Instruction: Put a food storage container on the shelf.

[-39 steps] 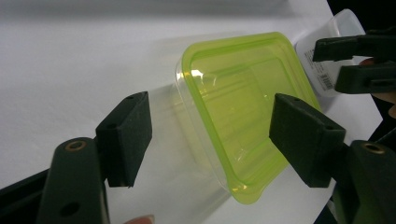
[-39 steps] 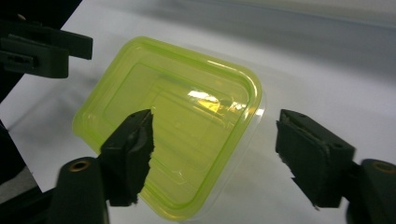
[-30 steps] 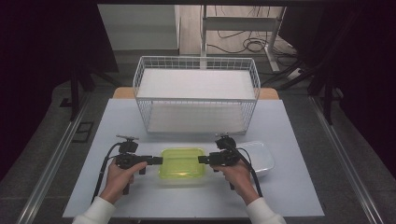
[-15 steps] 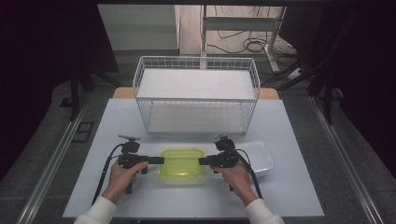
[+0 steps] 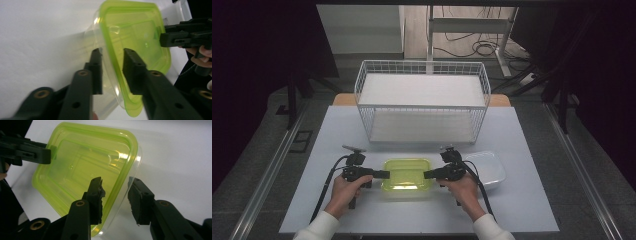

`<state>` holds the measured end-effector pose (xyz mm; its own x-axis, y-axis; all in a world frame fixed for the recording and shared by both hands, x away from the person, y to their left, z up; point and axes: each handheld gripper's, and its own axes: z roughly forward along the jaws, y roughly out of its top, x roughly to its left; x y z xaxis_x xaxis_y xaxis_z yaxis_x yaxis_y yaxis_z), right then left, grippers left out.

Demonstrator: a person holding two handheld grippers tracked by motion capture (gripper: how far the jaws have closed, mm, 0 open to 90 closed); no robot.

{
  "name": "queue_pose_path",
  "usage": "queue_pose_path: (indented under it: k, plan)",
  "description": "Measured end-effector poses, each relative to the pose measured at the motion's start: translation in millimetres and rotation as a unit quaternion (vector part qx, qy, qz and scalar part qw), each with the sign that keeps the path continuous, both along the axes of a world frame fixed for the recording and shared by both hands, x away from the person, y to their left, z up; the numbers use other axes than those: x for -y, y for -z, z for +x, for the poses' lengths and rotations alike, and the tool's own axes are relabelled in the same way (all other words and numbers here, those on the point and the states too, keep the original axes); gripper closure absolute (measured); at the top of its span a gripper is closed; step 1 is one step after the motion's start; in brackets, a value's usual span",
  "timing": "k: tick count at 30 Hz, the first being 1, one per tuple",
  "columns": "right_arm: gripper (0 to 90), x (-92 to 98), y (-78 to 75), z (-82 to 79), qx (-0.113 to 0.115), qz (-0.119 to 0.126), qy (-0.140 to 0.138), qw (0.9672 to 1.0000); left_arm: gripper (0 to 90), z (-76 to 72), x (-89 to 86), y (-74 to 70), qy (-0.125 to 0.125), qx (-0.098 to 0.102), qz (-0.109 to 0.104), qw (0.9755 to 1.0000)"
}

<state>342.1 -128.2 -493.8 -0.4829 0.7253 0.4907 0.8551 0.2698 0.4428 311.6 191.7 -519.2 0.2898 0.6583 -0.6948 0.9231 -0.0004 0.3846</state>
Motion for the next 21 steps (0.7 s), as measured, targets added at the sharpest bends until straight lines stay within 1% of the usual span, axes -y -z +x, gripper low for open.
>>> queue_pose_path:
  k: [1,2,3,4,6,7,9,11,14,16,17,19,20,21]
  plan:
    - [68.1,0.7,-0.7,-0.3,-0.004,0.007,0.002,1.0,74.8,-0.6,-1.6,-2.3,-0.007,0.003,-0.005,1.0]
    - [68.1,0.7,-0.7,-0.3,-0.004,0.007,0.002,1.0,76.2,-0.6,-1.6,-2.3,-0.007,0.003,-0.005,1.0]
    - [69.3,1.2,-0.9,-0.3,-0.007,0.013,0.005,0.9999,76.2,-1.1,-2.6,-3.8,-0.014,0.006,-0.01,0.9998]
    - [72.0,1.9,-2.7,-1.2,-0.007,0.019,0.013,0.9997,77.6,-1.9,-2.7,-4.7,-0.014,0.009,-0.007,0.9998]
    - [72.3,1.8,-3.2,-1.6,-0.008,0.019,0.016,0.9996,77.6,-2.3,-2.4,-5.0,-0.013,0.011,-0.006,0.9998]
    - [73.6,2.7,-3.2,-1.7,-0.014,0.024,0.021,0.9994,77.7,-3.0,-2.4,-5.4,-0.012,0.017,-0.004,0.9998]
    - [75.1,3.4,-3.8,-2.4,-0.015,0.028,0.025,0.9992,78.1,-4.1,-2.1,-6.8,-0.012,0.023,-0.001,0.9997]
    - [77.1,4.2,-5.3,-3.1,-0.012,0.03,0.026,0.9991,78.6,-4.7,-1.9,-7.7,-0.012,0.025,0.001,0.9996]
    - [77.5,5.0,-7.4,-4.0,-0.007,0.033,0.026,0.9991,78.7,-6.3,-1.1,-10.4,-0.012,0.034,0.002,0.9993]
    - [77.7,5.8,-9.1,-5.1,0.001,0.036,0.024,0.9991,78.7,-7.4,-0.9,-12.7,-0.011,0.043,0.003,0.999]
    - [77.7,5.8,-9.1,-5.1,0.001,0.036,0.024,0.9991,78.7,-7.8,-1.1,-14.1,-0.009,0.046,0.004,0.9989]
    - [77.9,6.9,-12.3,-6.4,0.01,0.04,0.02,0.9989,78.6,-9.8,-0.9,-18.5,-0.009,0.059,0.005,0.9982]
    - [77.9,6.9,-12.3,-6.4,0.01,0.04,0.02,0.9989,78.6,-9.8,-0.9,-18.5,-0.009,0.059,0.005,0.9982]
    - [77.9,7.3,-13.0,-6.7,0.013,0.042,0.02,0.9988,78.6,-10.5,-1.2,-20.4,-0.008,0.063,0.005,0.998]
